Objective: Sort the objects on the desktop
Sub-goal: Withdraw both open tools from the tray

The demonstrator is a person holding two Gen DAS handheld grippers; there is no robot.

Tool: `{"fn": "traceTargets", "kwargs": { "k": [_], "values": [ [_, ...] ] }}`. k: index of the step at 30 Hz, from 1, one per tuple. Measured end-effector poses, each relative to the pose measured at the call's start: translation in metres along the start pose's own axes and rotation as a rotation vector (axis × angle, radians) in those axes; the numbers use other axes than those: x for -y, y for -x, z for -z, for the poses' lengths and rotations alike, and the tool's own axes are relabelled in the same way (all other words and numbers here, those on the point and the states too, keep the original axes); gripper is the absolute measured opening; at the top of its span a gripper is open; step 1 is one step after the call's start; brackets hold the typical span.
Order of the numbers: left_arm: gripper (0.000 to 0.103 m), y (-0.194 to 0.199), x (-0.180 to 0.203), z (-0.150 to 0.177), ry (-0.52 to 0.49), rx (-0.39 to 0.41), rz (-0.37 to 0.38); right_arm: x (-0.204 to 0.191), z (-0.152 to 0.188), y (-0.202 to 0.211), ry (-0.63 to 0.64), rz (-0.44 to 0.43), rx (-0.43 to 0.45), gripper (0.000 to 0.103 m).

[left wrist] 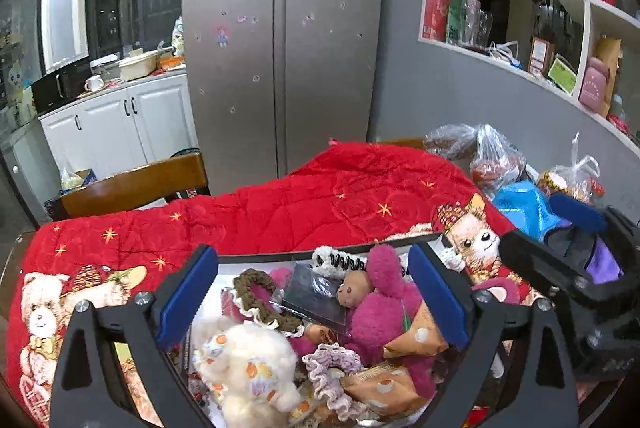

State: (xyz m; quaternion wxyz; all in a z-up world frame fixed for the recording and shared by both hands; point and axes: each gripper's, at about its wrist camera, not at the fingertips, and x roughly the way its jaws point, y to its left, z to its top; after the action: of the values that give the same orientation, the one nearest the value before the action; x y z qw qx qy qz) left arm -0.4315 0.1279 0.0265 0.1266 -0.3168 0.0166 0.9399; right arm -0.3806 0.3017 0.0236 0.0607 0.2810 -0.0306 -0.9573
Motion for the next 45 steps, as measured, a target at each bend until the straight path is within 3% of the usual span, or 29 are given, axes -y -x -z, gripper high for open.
{"fn": "traceTargets", "kwargs": {
  "k": [3,5,8,10,12,16,19,22,26,30,32,35,39,45],
  "values": [
    [0.097,0.037,-0.003,-0.009,0.049,-0.01,0.032,-0.007,-0.008,0.028,0.014,0.032,0.071,0.103],
    [0.097,0.079,-0.002,-0.011,0.065,0.048,0.088,-0.009,-0.015,0.054,-0.015,0.014,0.11,0.103],
    [0.103,0.15,-0.002,0.0,0.058,0.146,0.099,-0.012,-0.018,0.104,-0.076,0.015,0.184,0.103],
    [0.103,0.195,-0.001,0.013,0.03,0.203,0.091,-0.014,-0.015,0.135,-0.105,-0.004,0.206,0.103],
    [0.103,0.231,0.0,0.031,0.008,0.221,0.061,-0.023,-0.009,0.171,-0.107,0.031,0.224,0.103],
    [0.103,0.285,0.0,0.076,0.017,0.275,-0.006,-0.045,0.012,0.228,-0.073,0.099,0.271,0.103],
    [0.103,0.307,0.001,0.105,0.039,0.29,0.018,-0.07,0.042,0.258,0.006,0.14,0.308,0.103],
    [0.103,0.304,0.003,0.152,0.038,0.213,-0.003,-0.096,0.081,0.27,0.059,0.223,0.327,0.103],
    [0.103,0.285,-0.01,0.213,0.101,0.206,-0.05,-0.115,0.133,0.259,0.053,0.246,0.305,0.103],
    [0.103,0.258,-0.029,0.244,0.14,0.149,-0.101,-0.121,0.17,0.234,0.08,0.219,0.276,0.103],
    [0.103,0.25,-0.034,0.249,0.121,0.143,-0.14,-0.119,0.185,0.221,0.074,0.158,0.245,0.103],
    [0.103,0.241,-0.037,0.256,0.086,0.148,-0.184,-0.122,0.203,0.207,0.074,0.133,0.21,0.103],
    [0.103,0.231,-0.041,0.257,0.088,0.14,-0.211,-0.128,0.214,0.189,0.125,0.18,0.167,0.103],
    [0.103,0.226,-0.042,0.26,0.08,0.125,-0.209,-0.123,0.222,0.177,0.082,0.205,0.154,0.103]
  ]
}}
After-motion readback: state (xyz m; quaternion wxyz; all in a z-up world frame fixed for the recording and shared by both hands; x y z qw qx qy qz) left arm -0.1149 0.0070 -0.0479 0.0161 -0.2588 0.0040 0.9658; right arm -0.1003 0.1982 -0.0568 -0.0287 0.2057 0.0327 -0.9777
